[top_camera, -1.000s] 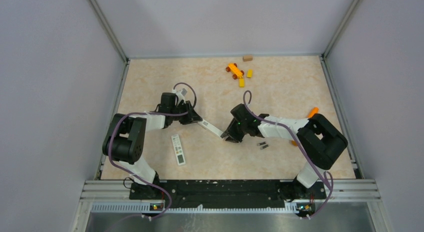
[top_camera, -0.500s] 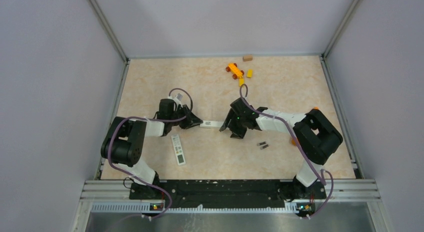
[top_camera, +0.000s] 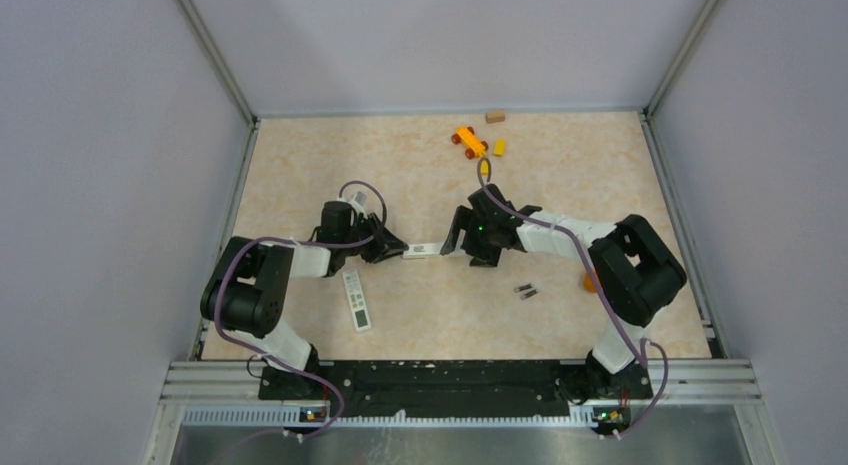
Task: Load the batteries into the remote control
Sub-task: Load the battery cover into the remote control.
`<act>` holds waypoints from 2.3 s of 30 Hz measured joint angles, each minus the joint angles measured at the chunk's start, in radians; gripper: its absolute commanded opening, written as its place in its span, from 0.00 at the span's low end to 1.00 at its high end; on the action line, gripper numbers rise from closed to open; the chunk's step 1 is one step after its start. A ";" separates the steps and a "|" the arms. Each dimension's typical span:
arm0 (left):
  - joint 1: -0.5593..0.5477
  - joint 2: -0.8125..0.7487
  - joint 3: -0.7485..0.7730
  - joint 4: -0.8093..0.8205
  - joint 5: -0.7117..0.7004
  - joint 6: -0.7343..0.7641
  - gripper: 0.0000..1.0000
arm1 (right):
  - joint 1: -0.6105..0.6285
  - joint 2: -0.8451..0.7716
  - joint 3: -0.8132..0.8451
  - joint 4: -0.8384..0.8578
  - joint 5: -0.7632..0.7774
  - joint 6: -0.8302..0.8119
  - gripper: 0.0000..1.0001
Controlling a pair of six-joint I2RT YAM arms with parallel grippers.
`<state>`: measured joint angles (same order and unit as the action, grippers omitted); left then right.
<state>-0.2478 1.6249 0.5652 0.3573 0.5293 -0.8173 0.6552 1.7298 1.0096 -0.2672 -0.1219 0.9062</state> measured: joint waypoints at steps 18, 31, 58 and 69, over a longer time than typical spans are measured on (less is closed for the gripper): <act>-0.002 -0.008 0.003 -0.027 -0.006 0.005 0.34 | -0.022 0.035 0.030 0.043 -0.011 -0.241 0.32; -0.004 -0.028 0.004 -0.083 0.003 0.011 0.40 | -0.025 0.044 0.042 0.042 -0.001 -0.254 0.24; -0.007 -0.031 0.016 -0.119 0.023 0.031 0.32 | -0.032 0.060 0.112 -0.030 0.048 -0.436 0.28; -0.007 -0.031 0.022 -0.127 0.027 0.035 0.26 | -0.032 0.061 0.112 -0.010 0.001 -0.470 0.17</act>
<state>-0.2550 1.5944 0.5873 0.2302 0.5568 -0.7822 0.6228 1.7905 1.1213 -0.2775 -0.1207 0.4362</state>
